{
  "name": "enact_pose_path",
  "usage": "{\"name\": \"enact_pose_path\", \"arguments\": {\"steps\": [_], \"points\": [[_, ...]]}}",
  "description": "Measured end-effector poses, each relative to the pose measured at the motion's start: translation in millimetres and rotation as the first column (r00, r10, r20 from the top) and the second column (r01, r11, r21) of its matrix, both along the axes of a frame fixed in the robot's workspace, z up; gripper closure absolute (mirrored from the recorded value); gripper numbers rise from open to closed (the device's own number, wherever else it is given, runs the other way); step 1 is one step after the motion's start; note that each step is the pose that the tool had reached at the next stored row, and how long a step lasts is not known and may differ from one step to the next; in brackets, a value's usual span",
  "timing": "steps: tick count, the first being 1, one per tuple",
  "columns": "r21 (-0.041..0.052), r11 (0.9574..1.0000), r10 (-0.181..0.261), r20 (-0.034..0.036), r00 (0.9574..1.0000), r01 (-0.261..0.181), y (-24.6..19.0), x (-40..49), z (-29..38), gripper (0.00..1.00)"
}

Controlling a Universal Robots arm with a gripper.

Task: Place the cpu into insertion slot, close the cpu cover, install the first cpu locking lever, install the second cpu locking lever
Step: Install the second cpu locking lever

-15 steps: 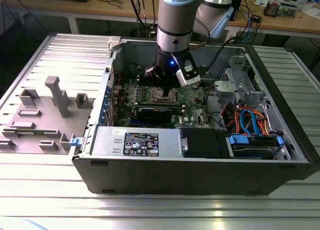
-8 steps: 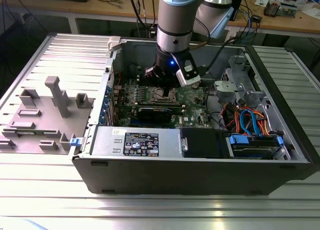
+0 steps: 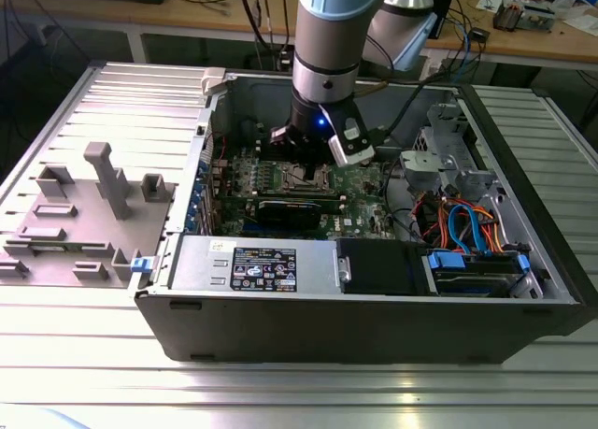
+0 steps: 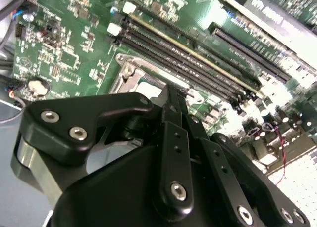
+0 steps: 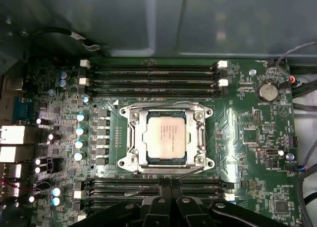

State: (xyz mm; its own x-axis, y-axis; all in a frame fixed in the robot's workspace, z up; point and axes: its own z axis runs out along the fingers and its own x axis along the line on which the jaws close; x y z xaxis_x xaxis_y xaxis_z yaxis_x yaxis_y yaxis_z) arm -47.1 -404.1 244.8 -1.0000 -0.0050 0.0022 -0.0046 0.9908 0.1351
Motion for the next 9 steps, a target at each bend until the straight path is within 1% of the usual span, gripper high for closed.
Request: {"name": "enact_pose_path", "arguments": {"steps": [1, 4, 5, 6, 7, 8, 9], "points": [[-0.0001, 1.0, 0.0, -0.0031, 1.0, 0.0, 0.0, -3.2, -1.7, 0.89], [-0.0001, 1.0, 0.0, -0.0046, 1.0, 0.0, 0.0, -16.7, -5.6, 0.89], [0.0, 1.0, 0.0, -0.0048, 1.0, 0.0, 0.0, -18.9, -6.8, 0.89], [0.0025, 1.0, 0.0, -0.0049, 1.0, 0.0, -0.1, -20.5, -8.6, 0.89], [0.0122, 0.9999, 0.0, -0.0048, 1.0, 0.0, -1.6, -20.6, -9.6, 0.89], [0.0249, 0.9997, 0.0, -0.0048, 1.0, 0.0, -4.0, -20.7, -10.1, 0.89], [0.0336, 0.9994, 0.0, -0.0048, 1.0, 0.0, -5.5, -20.7, -10.4, 0.89]]}}
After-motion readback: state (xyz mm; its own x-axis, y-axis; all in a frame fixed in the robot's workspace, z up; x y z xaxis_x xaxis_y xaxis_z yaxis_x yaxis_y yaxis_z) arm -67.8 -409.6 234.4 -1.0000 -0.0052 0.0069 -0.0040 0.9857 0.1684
